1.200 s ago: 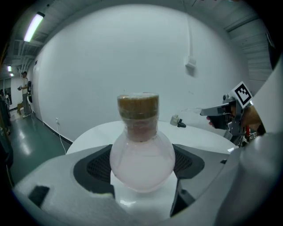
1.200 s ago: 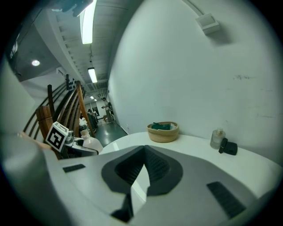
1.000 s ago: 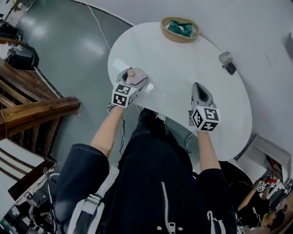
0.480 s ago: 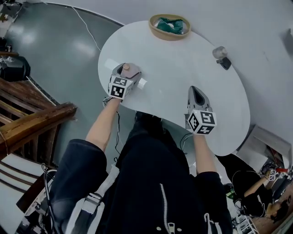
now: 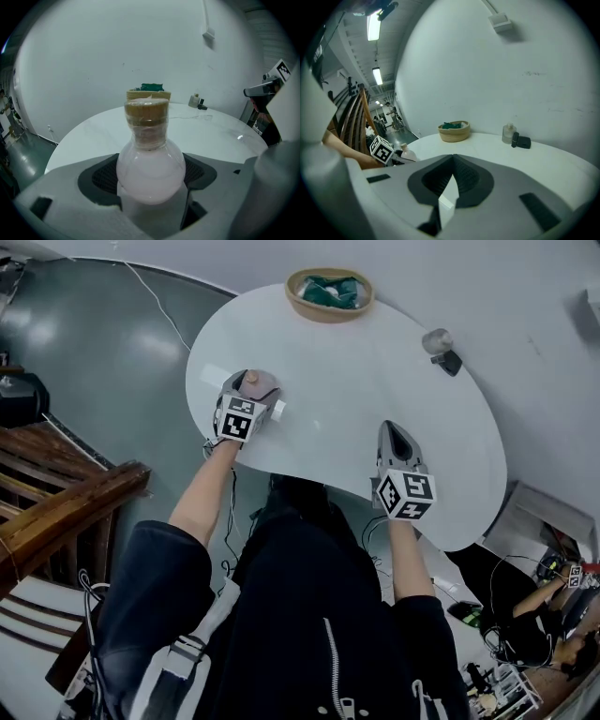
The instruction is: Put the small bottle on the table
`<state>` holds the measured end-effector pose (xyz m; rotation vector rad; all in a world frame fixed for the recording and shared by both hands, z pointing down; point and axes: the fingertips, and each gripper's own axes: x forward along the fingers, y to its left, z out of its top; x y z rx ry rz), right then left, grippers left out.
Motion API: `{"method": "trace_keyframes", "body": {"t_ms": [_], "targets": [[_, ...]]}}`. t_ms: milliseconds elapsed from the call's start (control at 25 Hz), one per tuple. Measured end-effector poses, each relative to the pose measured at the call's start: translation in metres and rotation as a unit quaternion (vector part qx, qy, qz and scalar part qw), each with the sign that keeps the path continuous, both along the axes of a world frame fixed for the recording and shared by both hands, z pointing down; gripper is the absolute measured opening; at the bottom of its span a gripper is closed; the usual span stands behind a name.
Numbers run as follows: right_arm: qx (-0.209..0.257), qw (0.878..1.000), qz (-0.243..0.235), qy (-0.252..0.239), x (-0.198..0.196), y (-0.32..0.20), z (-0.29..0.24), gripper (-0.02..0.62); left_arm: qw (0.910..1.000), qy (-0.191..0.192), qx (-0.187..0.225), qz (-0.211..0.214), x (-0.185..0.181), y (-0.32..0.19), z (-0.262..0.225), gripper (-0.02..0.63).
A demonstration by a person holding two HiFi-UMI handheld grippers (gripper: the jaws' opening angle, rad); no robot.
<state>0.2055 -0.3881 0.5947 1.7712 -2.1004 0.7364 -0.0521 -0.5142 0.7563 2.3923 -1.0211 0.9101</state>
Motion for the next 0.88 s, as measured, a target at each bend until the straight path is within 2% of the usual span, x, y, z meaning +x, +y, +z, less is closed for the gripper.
{"method": "trace_keyframes", "body": {"t_ms": [120,320,600,720,800,880], "targets": [[0.002,1.000,0.009,0.002,0.004,0.003,-0.003,0.003,0.9999,-0.008,-0.006,0.005,0.000,0.005,0.010,0.396],[0.005,1.000,0.023,0.005,0.011,0.013,-0.008,0.003,0.9999,-0.009,0.008,0.012,0.002,0.010,0.011,0.396],[0.008,0.999,0.039,0.004,0.014,0.030,-0.008,0.003,0.9981,-0.044,0.036,0.024,0.002,0.019,0.018,0.397],[0.011,0.999,0.044,0.005,0.016,0.033,-0.011,0.003,0.9981,-0.039,0.044,0.016,0.002,0.018,0.017,0.399],[0.015,0.999,0.046,0.007,0.019,0.036,-0.015,0.003,0.9982,-0.024,0.055,0.002,0.002,0.018,0.010,0.463],[0.022,0.998,0.050,0.009,0.022,0.039,-0.021,0.003,0.9980,-0.012,0.061,-0.009,0.000,0.022,0.000,0.468]]}}
